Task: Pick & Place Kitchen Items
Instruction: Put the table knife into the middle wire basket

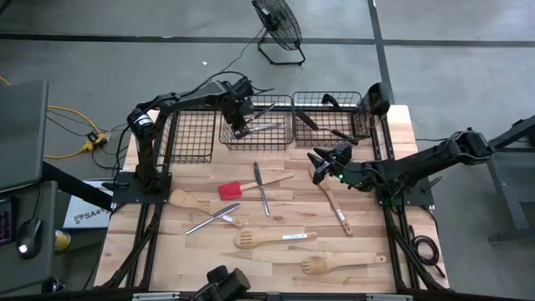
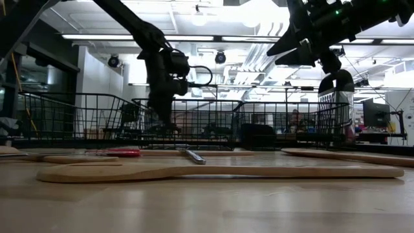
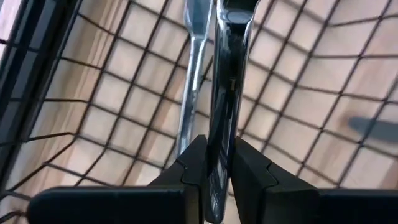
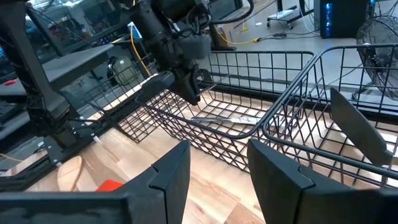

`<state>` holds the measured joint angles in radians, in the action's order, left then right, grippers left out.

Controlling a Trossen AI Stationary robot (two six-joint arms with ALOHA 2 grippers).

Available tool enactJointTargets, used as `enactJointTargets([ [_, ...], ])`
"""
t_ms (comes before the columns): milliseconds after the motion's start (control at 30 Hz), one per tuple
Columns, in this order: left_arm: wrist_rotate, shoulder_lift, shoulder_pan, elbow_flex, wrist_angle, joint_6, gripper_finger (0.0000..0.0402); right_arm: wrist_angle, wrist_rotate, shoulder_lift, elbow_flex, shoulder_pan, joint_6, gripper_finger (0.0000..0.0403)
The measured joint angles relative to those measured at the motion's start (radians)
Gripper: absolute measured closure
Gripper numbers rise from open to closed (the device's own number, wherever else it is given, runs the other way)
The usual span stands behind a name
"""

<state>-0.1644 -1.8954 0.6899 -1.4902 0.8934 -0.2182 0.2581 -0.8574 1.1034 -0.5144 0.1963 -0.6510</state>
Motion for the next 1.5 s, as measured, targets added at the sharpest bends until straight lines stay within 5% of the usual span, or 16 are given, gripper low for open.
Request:
enactJointTargets([
  [300, -0.058, -0.032, -0.018, 0.0, -0.006, 0.041, 0.036, -0.01, -0.005, 0.0, 0.0, 0.0, -0.008, 0.0251],
  [867, 0.044, -0.114, -0.036, 0.0, -0.032, 0.058, 0.0359, -0.015, -0.007, 0.0, 0.0, 0.0, -0.012, 0.0251],
  [1200, 0.044, -0.114, -0.037, -0.002, -0.053, 0.056, 0.0319, -0.015, -0.006, 0.0, 0.0, 0.0, -0.03, 0.0251],
  [1500, 0.053, -0.106, -0.036, -0.102, 0.05, 0.035, 0.0316, -0.015, 0.003, 0.0, 0.0, 0.0, -0.039, 0.0251],
])
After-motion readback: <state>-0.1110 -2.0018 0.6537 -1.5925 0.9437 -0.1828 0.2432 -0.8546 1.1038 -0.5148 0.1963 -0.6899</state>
